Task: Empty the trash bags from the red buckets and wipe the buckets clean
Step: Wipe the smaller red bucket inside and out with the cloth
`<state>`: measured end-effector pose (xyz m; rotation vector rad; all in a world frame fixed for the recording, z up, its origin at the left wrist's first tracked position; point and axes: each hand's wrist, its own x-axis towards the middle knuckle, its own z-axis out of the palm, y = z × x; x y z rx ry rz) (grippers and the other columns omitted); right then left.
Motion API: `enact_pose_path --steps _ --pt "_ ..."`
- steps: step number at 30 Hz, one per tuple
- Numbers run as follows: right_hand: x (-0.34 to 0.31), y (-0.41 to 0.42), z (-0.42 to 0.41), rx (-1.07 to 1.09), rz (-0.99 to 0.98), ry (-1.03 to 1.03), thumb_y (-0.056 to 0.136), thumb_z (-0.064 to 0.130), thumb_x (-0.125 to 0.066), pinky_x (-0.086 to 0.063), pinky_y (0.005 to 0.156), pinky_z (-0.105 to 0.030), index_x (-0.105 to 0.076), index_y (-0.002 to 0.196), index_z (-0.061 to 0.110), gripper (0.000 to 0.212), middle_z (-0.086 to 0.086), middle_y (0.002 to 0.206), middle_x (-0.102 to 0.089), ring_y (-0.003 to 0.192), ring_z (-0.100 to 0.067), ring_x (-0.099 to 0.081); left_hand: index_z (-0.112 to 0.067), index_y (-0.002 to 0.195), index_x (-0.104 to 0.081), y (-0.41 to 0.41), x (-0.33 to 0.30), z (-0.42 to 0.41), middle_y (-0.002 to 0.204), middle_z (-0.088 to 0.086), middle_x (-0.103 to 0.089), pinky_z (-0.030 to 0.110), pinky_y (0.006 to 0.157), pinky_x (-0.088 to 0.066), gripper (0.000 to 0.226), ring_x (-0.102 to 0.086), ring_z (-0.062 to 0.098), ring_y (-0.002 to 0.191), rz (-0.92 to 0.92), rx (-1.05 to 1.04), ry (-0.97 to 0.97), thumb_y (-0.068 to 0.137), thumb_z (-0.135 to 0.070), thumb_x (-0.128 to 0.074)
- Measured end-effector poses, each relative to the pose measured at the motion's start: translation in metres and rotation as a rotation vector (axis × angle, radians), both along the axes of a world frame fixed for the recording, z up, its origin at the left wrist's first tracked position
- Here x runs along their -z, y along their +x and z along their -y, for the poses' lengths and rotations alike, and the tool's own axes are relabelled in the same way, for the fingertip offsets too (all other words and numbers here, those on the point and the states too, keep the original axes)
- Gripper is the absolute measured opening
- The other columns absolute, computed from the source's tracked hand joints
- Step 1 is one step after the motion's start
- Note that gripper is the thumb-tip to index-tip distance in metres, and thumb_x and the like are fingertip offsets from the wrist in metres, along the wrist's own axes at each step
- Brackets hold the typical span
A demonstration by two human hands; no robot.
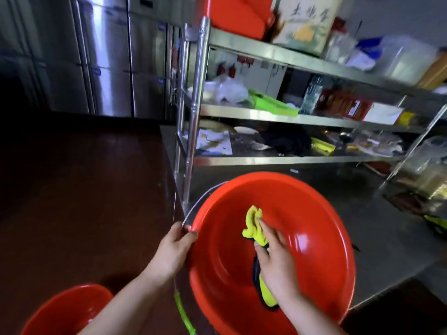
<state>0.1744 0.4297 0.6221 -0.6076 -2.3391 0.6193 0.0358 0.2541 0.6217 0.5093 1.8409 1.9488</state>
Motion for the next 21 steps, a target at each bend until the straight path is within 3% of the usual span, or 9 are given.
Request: enact_pose_path --steps 2,4,7,10,12,15,18,21 --pt "-0.030 -0.002 0.007 0.008 -0.205 0.005 0.089 0.011 -0.061 -0.046 0.088 -0.025 -0.038 0.137 0.044 0.063 0.009 0.131 -0.047 0.108 -0.013 -0.054 -0.020 0.075 -0.045 -0.004 -0.009 -0.003 0.063 -0.004 -0.044 0.022 0.046 -0.039 0.021 -0.042 0.008 0.054 -0.024 -0.007 -0.033 0.093 -0.017 -0.056" --pt "-0.055 -0.014 0.009 0.022 -0.333 0.029 0.089 0.012 -0.061 -0.049 0.087 -0.035 -0.037 0.139 0.043 0.063 0.006 0.133 -0.046 0.112 -0.017 -0.054 -0.027 0.074 -0.043 -0.006 -0.016 -0.005 0.072 -0.005 -0.054 0.021 0.057 -0.047 0.024 -0.054 0.013 0.067 -0.079 -0.015 -0.072 0.094 -0.021 -0.054" --pt "-0.080 -0.045 0.011 0.045 -0.346 0.155 0.087 0.010 -0.063 -0.043 0.095 -0.046 -0.040 0.141 0.030 0.062 -0.005 0.133 -0.046 0.119 -0.027 -0.048 -0.031 0.076 -0.043 -0.007 -0.027 -0.008 0.081 0.001 -0.062 0.037 0.073 -0.054 0.022 -0.062 0.024 0.081 -0.123 0.016 -0.132 0.094 -0.023 -0.054" --pt "-0.084 -0.079 0.014 0.080 -0.033 0.358 0.088 0.021 -0.061 -0.028 0.100 -0.044 -0.038 0.143 0.029 0.060 -0.007 0.142 -0.041 0.128 -0.031 -0.038 -0.015 0.089 -0.054 -0.008 -0.036 -0.017 0.083 0.014 -0.066 0.046 0.076 -0.053 0.009 -0.064 0.028 0.079 -0.164 0.050 -0.186 0.092 -0.023 -0.054" --pt "-0.073 -0.093 0.013 0.043 0.242 0.458 0.089 0.027 -0.051 -0.010 0.112 -0.043 -0.022 0.147 0.036 0.065 0.000 0.155 -0.022 0.143 -0.022 -0.012 -0.005 0.092 -0.054 -0.010 -0.039 -0.022 0.080 0.018 -0.066 0.046 0.070 -0.053 0.020 -0.063 0.027 0.070 -0.140 0.052 -0.225 0.087 -0.024 -0.060" --pt "-0.060 -0.098 0.002 -0.096 0.456 0.466 0.080 0.017 -0.047 0.006 0.117 -0.039 0.006 0.148 0.039 0.089 0.006 0.159 0.005 0.144 -0.014 0.015 -0.007 0.092 -0.055 -0.019 -0.039 -0.023 0.081 0.015 -0.069 0.046 0.066 -0.058 0.033 -0.069 0.030 0.069 0.006 0.086 -0.262 0.068 -0.014 -0.076" --pt "-0.059 -0.097 -0.011 -0.171 0.532 0.570 0.080 0.014 -0.048 0.007 0.114 -0.041 0.019 0.143 0.043 0.097 0.007 0.159 0.011 0.144 -0.013 0.015 -0.009 0.096 -0.054 -0.028 -0.036 -0.021 0.083 0.015 -0.069 0.042 0.063 -0.060 0.044 -0.070 0.029 0.068 0.042 0.102 -0.311 0.059 -0.009 -0.078" --pt "-0.059 -0.105 -0.025 -0.206 0.557 0.697 0.085 0.025 -0.053 0.016 0.112 -0.042 0.022 0.143 0.042 0.096 0.002 0.159 0.006 0.145 -0.017 0.010 -0.013 0.093 -0.052 -0.029 -0.036 -0.031 0.078 0.013 -0.068 0.035 0.057 -0.056 0.037 -0.067 0.024 0.063 0.028 0.096 -0.346 0.062 -0.004 -0.071"
